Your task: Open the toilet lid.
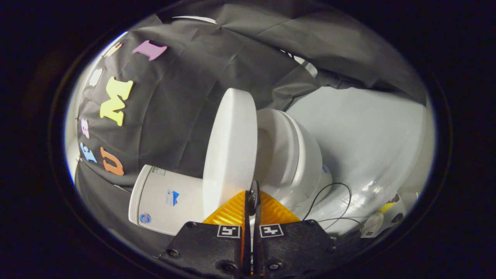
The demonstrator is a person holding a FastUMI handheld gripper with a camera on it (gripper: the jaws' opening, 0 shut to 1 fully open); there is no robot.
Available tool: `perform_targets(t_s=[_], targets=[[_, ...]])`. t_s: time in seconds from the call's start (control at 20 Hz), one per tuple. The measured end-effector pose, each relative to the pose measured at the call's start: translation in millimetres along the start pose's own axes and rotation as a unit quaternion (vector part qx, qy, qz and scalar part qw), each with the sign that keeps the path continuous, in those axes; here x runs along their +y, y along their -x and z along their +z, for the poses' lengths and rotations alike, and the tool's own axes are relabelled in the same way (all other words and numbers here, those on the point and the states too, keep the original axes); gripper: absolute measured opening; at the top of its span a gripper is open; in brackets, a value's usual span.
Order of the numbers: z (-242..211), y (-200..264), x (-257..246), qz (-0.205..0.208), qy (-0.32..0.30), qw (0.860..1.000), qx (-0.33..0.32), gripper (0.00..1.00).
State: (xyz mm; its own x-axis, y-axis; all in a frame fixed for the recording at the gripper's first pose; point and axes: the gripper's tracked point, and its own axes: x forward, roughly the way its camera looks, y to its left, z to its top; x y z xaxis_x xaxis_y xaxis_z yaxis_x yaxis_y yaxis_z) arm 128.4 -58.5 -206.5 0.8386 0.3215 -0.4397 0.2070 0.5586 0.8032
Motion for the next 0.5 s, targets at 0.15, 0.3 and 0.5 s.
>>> perform_targets(t_s=[0.15, 0.3, 0.5], targets=[[0.2, 3.3, 9.4, -0.002, 0.012, 1.0, -0.004, 0.05], [2.6, 8.4, 21.5, 0.0, 0.029, 1.0, -0.013, 0.05], [4.0, 16.5, 41.7, 0.005, 0.073, 0.997, -0.024, 0.04]])
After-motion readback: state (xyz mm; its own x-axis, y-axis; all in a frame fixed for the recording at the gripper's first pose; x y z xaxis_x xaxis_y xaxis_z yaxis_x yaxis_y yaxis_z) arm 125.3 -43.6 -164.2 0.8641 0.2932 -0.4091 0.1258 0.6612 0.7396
